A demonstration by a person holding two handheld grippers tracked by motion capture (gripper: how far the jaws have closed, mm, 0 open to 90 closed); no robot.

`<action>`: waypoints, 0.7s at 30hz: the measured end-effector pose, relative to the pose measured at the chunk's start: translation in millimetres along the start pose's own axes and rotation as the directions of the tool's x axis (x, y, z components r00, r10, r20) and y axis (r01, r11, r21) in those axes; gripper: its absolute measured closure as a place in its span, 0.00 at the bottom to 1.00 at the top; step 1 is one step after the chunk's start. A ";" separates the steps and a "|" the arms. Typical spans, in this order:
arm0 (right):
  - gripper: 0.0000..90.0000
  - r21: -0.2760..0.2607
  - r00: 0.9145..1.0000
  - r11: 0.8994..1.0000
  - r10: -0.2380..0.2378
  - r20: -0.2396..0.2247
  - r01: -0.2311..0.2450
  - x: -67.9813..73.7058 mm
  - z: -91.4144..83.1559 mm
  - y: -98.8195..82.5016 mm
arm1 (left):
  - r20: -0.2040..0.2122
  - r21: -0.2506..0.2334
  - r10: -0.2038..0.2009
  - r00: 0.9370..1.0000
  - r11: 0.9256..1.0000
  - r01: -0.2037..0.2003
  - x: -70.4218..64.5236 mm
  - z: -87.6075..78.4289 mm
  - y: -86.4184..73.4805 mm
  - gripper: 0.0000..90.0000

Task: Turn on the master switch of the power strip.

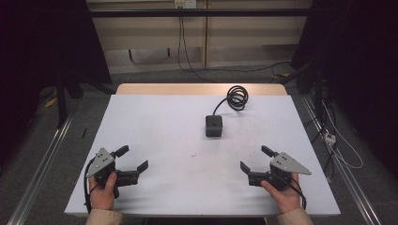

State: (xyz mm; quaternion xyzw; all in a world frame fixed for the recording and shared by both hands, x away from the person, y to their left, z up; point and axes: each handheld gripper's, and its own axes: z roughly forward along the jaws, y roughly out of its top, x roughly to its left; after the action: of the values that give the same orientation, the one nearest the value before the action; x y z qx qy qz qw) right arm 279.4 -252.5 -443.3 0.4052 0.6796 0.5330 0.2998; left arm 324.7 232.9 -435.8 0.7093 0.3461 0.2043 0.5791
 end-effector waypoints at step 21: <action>0.05 0.025 1.000 0.999 0.027 0.009 -0.027 1.6 33.8 11.9 | 0.010 -0.011 -0.005 1.000 1.000 0.005 1.1 -1.2 -0.8 0.03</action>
State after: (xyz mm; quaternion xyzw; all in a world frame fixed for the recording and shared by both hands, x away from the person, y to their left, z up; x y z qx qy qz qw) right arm 309.7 -233.5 -440.3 0.4206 0.6793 0.5266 0.2904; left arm 324.4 234.6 -436.4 0.7063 0.3439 0.2011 0.5852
